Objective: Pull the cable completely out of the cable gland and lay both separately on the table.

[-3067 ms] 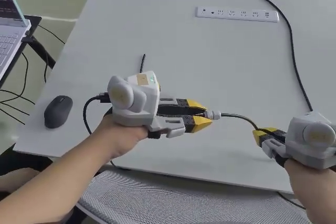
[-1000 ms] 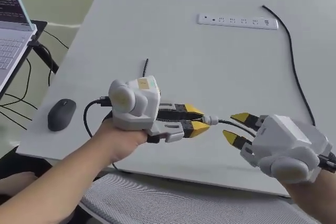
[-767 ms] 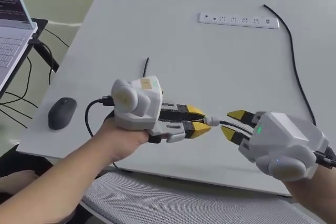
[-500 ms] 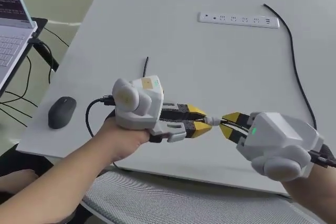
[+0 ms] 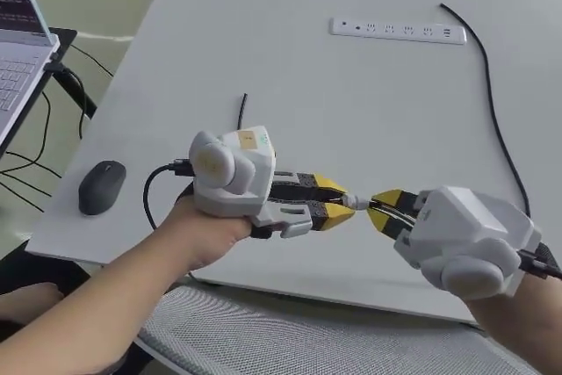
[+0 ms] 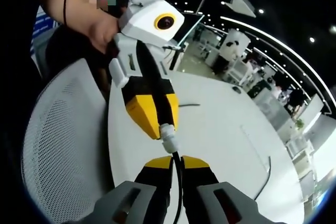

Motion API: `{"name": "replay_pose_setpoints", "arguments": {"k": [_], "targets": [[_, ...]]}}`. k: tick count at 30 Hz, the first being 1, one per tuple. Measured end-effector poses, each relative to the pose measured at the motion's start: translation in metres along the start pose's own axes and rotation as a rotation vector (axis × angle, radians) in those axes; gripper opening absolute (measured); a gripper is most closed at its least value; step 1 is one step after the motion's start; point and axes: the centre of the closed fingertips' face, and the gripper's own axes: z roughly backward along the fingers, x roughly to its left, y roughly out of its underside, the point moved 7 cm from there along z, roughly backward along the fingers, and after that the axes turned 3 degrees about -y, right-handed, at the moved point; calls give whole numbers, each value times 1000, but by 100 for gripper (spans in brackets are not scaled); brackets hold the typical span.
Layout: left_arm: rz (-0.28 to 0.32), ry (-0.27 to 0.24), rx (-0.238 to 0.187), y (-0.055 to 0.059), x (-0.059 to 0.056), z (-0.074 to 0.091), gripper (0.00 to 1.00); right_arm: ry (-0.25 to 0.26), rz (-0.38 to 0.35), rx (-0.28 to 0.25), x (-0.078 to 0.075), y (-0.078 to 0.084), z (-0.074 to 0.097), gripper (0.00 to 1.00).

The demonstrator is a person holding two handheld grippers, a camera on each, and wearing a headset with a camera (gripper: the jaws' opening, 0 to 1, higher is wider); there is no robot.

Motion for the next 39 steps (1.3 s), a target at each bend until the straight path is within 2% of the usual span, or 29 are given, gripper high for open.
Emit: {"name": "replay_pose_setpoints", "arguments": {"k": [24,34,38,39], "targets": [[-13,-1,0,0,-1,-1,15,20,-81,0,0,6,0,0],[-4,-9,-12,-1,1,2,15,54,-174,45,-11,32,3,0],[-7,-8,-10,-1,1,1,15,67,-248,58,-15,45,3,0],[-7,-7,-8,-1,1,1,15,73,-288,61,-16,49,3,0]]}}
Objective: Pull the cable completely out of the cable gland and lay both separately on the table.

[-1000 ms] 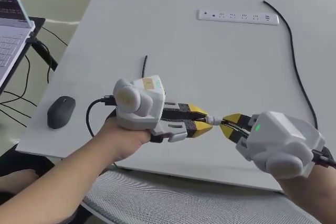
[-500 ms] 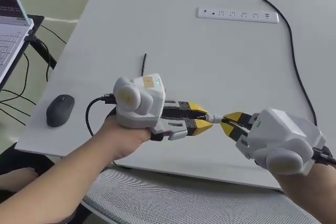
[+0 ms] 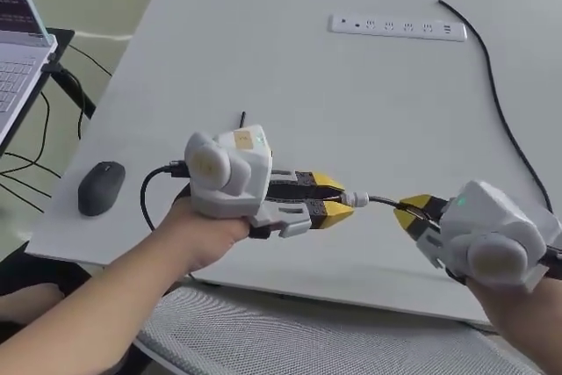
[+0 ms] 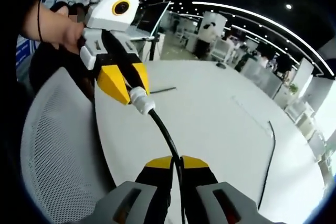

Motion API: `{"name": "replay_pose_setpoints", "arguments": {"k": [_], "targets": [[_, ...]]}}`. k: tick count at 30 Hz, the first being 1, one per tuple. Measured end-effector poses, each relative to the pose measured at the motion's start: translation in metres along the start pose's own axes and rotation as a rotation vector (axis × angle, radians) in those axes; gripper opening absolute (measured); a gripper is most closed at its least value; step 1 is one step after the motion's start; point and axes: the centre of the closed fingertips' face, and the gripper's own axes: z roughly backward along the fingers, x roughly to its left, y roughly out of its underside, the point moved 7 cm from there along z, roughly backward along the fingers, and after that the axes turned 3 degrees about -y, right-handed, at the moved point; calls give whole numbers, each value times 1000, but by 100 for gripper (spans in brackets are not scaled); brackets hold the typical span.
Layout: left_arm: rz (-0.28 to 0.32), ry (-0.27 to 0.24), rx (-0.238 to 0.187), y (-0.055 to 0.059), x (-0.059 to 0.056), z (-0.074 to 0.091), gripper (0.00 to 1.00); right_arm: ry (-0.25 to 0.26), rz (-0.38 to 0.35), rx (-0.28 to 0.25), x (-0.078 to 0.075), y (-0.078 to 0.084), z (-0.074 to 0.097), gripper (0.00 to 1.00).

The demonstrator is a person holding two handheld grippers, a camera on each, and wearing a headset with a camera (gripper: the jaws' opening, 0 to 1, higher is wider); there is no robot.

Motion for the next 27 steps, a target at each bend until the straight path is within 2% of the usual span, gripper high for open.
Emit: {"name": "replay_pose_setpoints", "arguments": {"k": [2,6,11,14,19,27], "targets": [[-4,0,-1,-1,0,0,15,7,-68,8,-4,7,0,0],[-9,-1,-9,-4,0,1,15,31,-146,25,-13,19,0,0],[-17,-3,-5,-5,0,-1,15,49,-266,47,-17,32,-2,0],[-19,-4,-7,-6,0,-2,15,52,-312,62,-19,40,-4,0],[-23,-5,-5,-5,-1,-3,15,47,-349,70,-18,47,-6,0],[-24,-8,0,-5,-1,-5,15,42,-366,71,-17,49,-9,0]]}}
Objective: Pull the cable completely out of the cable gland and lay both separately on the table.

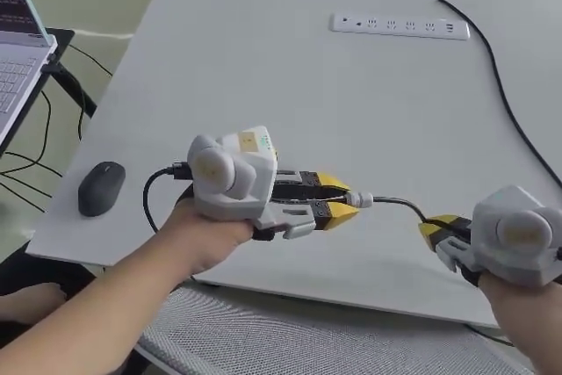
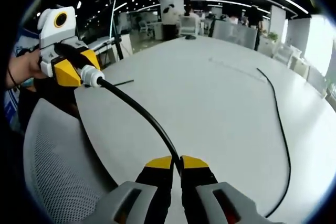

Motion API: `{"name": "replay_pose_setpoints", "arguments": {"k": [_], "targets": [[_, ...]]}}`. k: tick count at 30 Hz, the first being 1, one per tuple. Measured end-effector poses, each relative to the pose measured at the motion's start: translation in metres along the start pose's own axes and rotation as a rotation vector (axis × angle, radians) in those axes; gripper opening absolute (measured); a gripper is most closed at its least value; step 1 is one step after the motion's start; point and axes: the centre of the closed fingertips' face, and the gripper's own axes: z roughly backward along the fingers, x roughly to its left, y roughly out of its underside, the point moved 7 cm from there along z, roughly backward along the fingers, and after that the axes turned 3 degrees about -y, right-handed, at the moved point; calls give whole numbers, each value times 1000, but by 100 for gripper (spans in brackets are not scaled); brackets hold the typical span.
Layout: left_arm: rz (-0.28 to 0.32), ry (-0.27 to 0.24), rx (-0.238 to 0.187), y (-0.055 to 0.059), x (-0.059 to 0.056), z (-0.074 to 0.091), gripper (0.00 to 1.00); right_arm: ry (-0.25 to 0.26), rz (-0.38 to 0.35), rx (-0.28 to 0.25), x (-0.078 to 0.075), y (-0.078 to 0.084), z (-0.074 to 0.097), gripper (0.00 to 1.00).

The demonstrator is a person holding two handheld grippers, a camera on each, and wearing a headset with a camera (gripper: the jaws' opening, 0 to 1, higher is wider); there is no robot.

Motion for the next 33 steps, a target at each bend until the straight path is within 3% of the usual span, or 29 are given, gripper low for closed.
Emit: {"name": "replay_pose_setpoints", "arguments": {"k": [14,20,33], "targets": [[6,-10,1,1,3,1,15,-8,24,-5,1,0,2,0],[14,-14,0,1,6,2,15,-7,119,-6,5,-1,4,0],[33,-14,-1,-2,7,3,15,-12,167,-37,5,-6,11,2]]}}
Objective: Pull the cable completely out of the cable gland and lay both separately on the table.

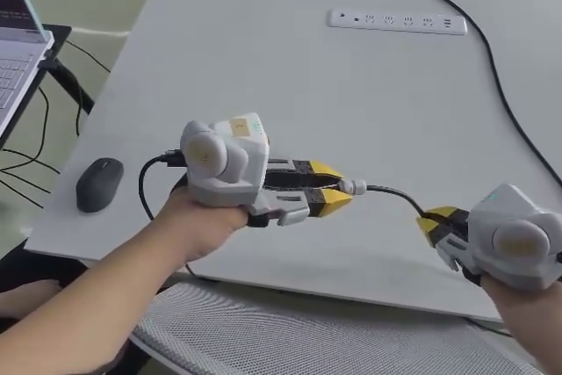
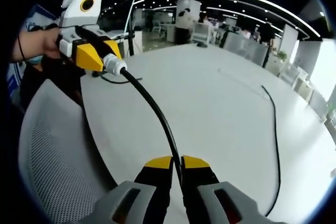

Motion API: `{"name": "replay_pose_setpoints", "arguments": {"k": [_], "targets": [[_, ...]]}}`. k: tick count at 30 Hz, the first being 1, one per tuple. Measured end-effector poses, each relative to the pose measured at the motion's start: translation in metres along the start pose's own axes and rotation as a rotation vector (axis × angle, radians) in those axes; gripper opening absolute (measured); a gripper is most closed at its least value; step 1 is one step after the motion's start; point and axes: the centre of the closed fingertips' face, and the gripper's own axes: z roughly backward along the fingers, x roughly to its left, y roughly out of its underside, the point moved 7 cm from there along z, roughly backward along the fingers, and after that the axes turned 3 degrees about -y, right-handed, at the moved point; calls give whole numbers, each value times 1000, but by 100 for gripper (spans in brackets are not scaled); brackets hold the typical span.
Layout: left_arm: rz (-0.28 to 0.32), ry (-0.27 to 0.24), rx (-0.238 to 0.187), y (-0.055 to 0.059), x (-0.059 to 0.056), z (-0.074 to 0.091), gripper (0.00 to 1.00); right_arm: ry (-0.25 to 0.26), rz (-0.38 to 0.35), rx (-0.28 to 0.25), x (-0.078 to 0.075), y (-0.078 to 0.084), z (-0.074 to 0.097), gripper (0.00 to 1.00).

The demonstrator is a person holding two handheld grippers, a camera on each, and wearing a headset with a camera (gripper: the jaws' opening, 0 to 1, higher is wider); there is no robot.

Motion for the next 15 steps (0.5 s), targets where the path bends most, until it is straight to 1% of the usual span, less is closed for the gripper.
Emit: {"name": "replay_pose_setpoints", "arguments": {"k": [3,7,8,9,10,11,14,15], "targets": [[-3,1,1,0,1,0,15,0,31,-8,1,-4,2,6],[5,5,4,0,1,-1,15,-18,86,-45,6,-16,6,11],[9,6,0,0,1,-1,15,-29,112,-53,8,-21,6,13],[12,6,-2,0,1,-2,15,-36,141,-49,9,-23,6,15],[13,7,-3,0,1,-2,15,-34,172,-47,10,-26,6,16],[15,7,-2,1,1,-2,15,-38,211,-59,13,-31,6,18],[15,8,0,1,1,-2,15,-57,267,-78,20,-41,7,21],[15,10,2,1,1,-2,15,-64,303,-86,23,-46,7,21]]}}
